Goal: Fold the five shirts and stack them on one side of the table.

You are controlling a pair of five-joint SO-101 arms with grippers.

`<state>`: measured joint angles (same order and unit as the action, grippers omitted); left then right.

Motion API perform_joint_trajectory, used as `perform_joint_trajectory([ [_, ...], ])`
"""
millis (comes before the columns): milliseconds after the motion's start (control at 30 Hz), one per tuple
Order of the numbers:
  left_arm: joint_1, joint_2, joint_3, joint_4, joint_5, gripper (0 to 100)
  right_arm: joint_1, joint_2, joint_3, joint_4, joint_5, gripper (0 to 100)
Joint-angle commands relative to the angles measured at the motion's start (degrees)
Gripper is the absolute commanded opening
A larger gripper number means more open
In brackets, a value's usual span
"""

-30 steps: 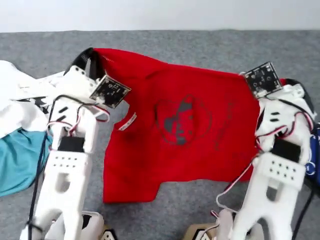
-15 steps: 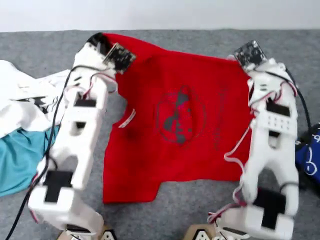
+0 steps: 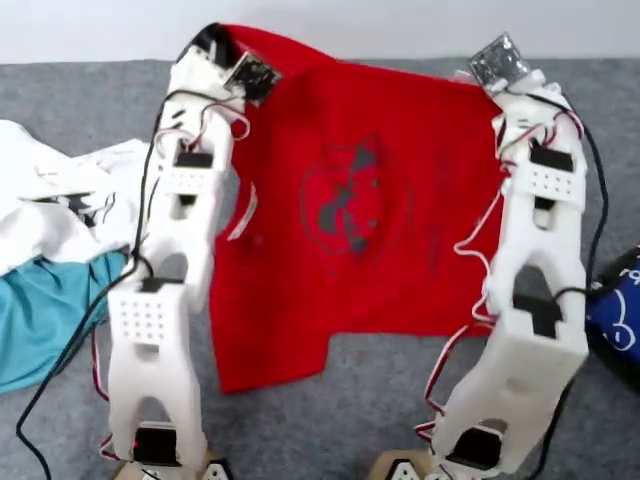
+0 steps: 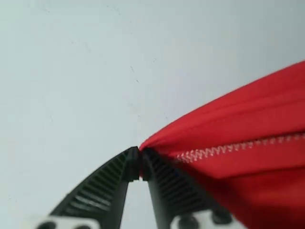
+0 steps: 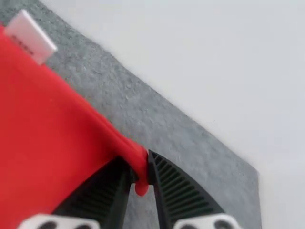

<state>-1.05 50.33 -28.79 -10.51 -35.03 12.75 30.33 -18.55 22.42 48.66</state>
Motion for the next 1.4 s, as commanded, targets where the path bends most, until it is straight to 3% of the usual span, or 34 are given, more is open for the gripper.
perform_joint_trajectory([
  [0, -2.5, 3.1, -10.9, -1.2, 0.5, 0, -0.5, 1.5, -8.9, 2.2, 0.3, 1.0],
  [133, -2.4, 4.8, -15.6, 5.0, 0.7, 0, -1.8, 2.9, -11.2, 4.6, 0.3, 1.0],
  [267, -2.5, 4.7, -20.5, 14.9, 6.9, 0, -3.3, 2.2, -11.7, 10.9, 0.3, 1.0],
  [333, -2.5, 3.9, -24.6, 24.2, 8.1, 0, -3.7, 1.3, -12.1, 15.2, 0.4, 1.0],
  [633, 0.1, -0.2, -41.6, 79.2, 7.9, 0, -3.3, -2.7, -12.1, 37.8, 0.5, 1.0],
  [733, 0.6, -0.1, -46.3, 92.7, 6.5, 0, -2.9, -4.1, -12.1, 42.1, 0.5, 1.0],
  [900, 2.2, 0.0, -50.1, 110.5, -3.6, 0, -2.0, -7.2, -12.1, 46.5, 2.6, 1.0],
  [1167, 0.9, -4.7, -46.3, 111.1, -5.8, 0, 2.4, -12.2, -12.1, 47.8, 8.6, 1.0],
  [1367, 2.3, -14.9, -30.7, 111.1, -13.1, 0, 5.6, -12.4, -12.0, 52.2, 12.0, 1.0],
])
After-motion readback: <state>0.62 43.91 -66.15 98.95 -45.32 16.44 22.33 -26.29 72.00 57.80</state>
